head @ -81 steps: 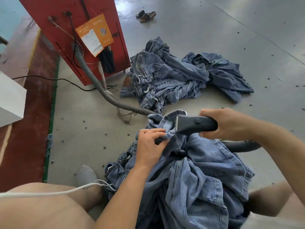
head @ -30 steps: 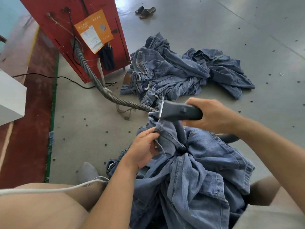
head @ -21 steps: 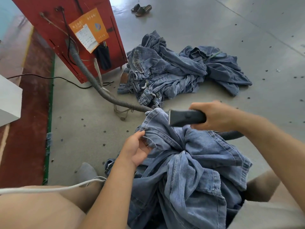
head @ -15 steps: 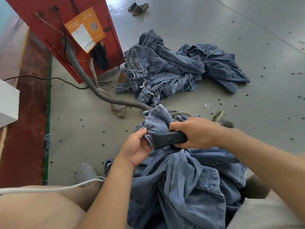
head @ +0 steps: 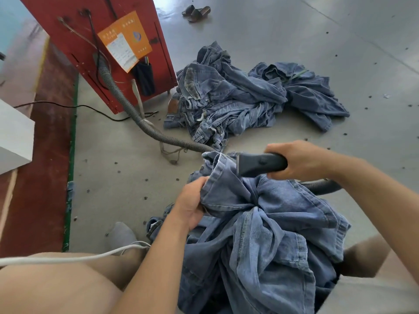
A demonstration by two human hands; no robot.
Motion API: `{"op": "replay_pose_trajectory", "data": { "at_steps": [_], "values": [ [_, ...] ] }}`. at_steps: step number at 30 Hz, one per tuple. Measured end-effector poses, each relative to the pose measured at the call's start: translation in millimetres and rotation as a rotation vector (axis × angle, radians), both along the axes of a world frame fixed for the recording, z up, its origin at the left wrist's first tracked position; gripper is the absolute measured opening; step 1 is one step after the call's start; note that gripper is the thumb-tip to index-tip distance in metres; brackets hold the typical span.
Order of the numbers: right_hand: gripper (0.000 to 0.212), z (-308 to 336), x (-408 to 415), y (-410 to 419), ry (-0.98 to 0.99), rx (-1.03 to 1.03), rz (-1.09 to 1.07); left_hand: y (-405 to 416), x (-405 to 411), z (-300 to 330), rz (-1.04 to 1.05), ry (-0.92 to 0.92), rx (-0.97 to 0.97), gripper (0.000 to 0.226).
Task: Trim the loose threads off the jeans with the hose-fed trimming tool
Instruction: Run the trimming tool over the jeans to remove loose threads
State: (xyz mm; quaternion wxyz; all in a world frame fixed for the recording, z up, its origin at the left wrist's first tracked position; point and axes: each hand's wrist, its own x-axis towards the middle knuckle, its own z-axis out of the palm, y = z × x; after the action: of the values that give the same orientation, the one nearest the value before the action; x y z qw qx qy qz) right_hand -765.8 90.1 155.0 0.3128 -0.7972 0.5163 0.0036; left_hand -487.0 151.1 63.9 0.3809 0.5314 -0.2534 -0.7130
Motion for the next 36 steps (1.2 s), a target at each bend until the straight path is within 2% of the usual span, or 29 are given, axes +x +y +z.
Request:
{"op": "replay_pose_trajectory", "data": {
  "at_steps": [3, 5, 6, 8, 10, 12, 13, 14, 16, 18, 21, 23, 25, 26, 27, 29, 30, 31, 32, 36],
  "values": [
    [0.030, -7.1, 21.1, 13.4, -0.013, 0.066, 0.140, 14.3, -14.8, -3.7, -0.021, 0.141, 0.033, 0.028],
    [0.031, -6.7, 28.0, 15.7, -0.061, 0.025, 0.162, 24.4, -22.5, -6.6, -0.011, 0.166, 0.013, 0.041],
    [0.032, -3.2, 27.7, 14.3, -0.091, -0.002, 0.143, 28.0, -26.2, -5.3, -0.020, 0.129, -0.009, 0.048],
    [0.033, 6.0, 20.1, 9.2, -0.154, -0.059, 0.046, 32.4, -34.5, 4.3, -0.079, -0.057, -0.069, 0.058],
    [0.032, 14.7, 8.4, 3.5, -0.210, -0.135, -0.079, 40.5, -45.9, 17.9, -0.203, -0.319, -0.271, 0.059],
    [0.032, 20.7, -2.4, -2.0, -0.257, -0.184, -0.185, 54.8, -63.7, 30.5, -0.423, -0.596, -0.529, 0.055],
    [0.031, 22.1, -7.0, -3.8, -0.277, -0.193, -0.221, 63.6, -73.8, 38.2, -0.580, -0.674, -0.628, 0.057],
    [0.031, 22.2, -10.2, -5.0, -0.282, -0.197, -0.242, 72.5, -83.9, 43.8, -0.747, -0.674, -0.672, 0.062],
    [0.033, 18.6, -10.8, -5.2, -0.237, -0.190, -0.244, 86.6, -100.5, 50.8, -1.058, -0.535, -0.595, 0.065],
    [0.036, 8.3, -3.7, -2.6, -0.136, -0.161, -0.191, 91.4, -109.9, 50.5, -1.179, -0.398, -0.461, 0.060],
    [0.039, -19.0, 12.4, 5.6, 0.012, -0.078, -0.042, 76.4, -94.3, 50.4, -1.010, -0.111, -0.245, 0.058],
    [0.038, -35.4, 17.6, 13.4, 0.090, -0.010, 0.016, 56.5, -63.7, 48.6, -0.868, 0.171, -0.225, 0.055],
    [0.037, -44.5, 14.4, 19.5, 0.154, 0.059, 0.030, 34.8, -24.3, 36.9, -0.541, 0.447, -0.164, 0.036],
    [0.035, -45.8, 10.1, 22.1, 0.172, 0.089, 0.030, 22.9, -6.3, 28.8, -0.302, 0.483, -0.076, 0.029],
    [0.032, -45.5, 5.3, 24.9, 0.171, 0.119, 0.031, 10.8, 8.4, 17.8, -0.060, 0.420, 0.015, 0.029],
    [0.028, -42.6, -1.3, 33.4, 0.148, 0.186, 0.058, -9.9, 24.0, -12.1, 0.266, 0.082, 0.167, 0.030],
    [0.028, -41.8, -2.4, 39.3, 0.145, 0.223, 0.083, -17.5, 22.2, -25.4, 0.313, -0.081, 0.216, 0.026],
    [0.029, -42.3, -2.3, 45.7, 0.149, 0.248, 0.110, -24.4, 15.7, -36.5, 0.293, -0.142, 0.253, 0.018],
    [0.029, -44.0, -1.7, 51.9, 0.157, 0.257, 0.126, -30.0, 5.7, -44.8, 0.247, -0.111, 0.272, 0.014],
    [0.031, -46.8, -2.2, 58.2, 0.093, 0.195, 0.075, -53.1, -32.7, -61.2, 0.176, 0.071, 0.279, 0.029]
  ]
}}
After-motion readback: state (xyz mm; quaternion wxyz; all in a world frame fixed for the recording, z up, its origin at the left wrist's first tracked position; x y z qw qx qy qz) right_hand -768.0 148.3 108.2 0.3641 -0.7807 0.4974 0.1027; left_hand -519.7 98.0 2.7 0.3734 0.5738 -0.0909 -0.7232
